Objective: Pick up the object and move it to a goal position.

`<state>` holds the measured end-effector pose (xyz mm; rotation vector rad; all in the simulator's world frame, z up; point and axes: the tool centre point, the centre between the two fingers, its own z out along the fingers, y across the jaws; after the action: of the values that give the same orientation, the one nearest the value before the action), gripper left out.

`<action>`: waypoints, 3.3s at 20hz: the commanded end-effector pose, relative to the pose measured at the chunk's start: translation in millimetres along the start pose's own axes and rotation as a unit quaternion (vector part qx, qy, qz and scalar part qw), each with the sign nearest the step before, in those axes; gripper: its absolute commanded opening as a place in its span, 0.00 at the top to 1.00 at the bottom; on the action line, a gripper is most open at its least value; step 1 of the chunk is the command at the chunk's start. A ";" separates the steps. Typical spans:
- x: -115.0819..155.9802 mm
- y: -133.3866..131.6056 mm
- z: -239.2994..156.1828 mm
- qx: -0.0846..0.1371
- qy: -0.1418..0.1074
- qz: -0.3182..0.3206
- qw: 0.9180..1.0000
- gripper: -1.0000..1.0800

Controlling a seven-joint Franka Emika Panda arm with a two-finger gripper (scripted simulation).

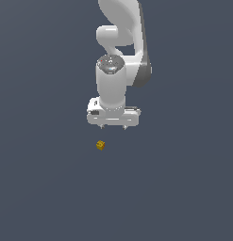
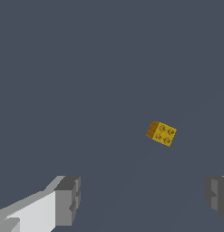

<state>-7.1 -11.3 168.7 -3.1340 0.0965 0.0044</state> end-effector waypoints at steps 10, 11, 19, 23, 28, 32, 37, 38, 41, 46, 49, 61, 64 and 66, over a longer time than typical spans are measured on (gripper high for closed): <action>13.1 8.7 -20.5 0.009 0.025 0.026 0.999 0.04; 13.4 8.8 -21.7 0.009 0.026 0.026 0.999 0.04; 14.9 15.6 -5.8 0.009 0.021 0.048 0.999 0.04; 16.9 26.8 17.0 0.009 0.016 0.083 0.996 0.04; 17.9 47.2 56.5 0.005 0.009 0.143 0.990 0.04; 16.9 60.1 80.2 0.001 0.005 0.179 0.984 0.04; 15.6 68.3 94.9 -0.002 0.002 0.201 0.980 0.04; 15.5 68.9 95.9 -0.003 0.002 0.202 0.979 0.04; 15.2 68.3 95.3 -0.002 0.002 0.200 0.980 0.04; 14.9 68.5 107.2 -0.002 0.002 0.201 0.980 0.04; 14.5 68.9 122.1 -0.003 0.002 0.202 0.979 0.04; 15.4 69.2 146.3 -0.003 0.002 0.203 0.979 1.00; 15.4 69.2 146.3 -0.003 0.002 0.203 0.979 1.00; 15.4 69.2 146.3 -0.003 0.002 0.203 0.979 1.00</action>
<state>3.5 -80.5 22.2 -3.0552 0.7313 0.0006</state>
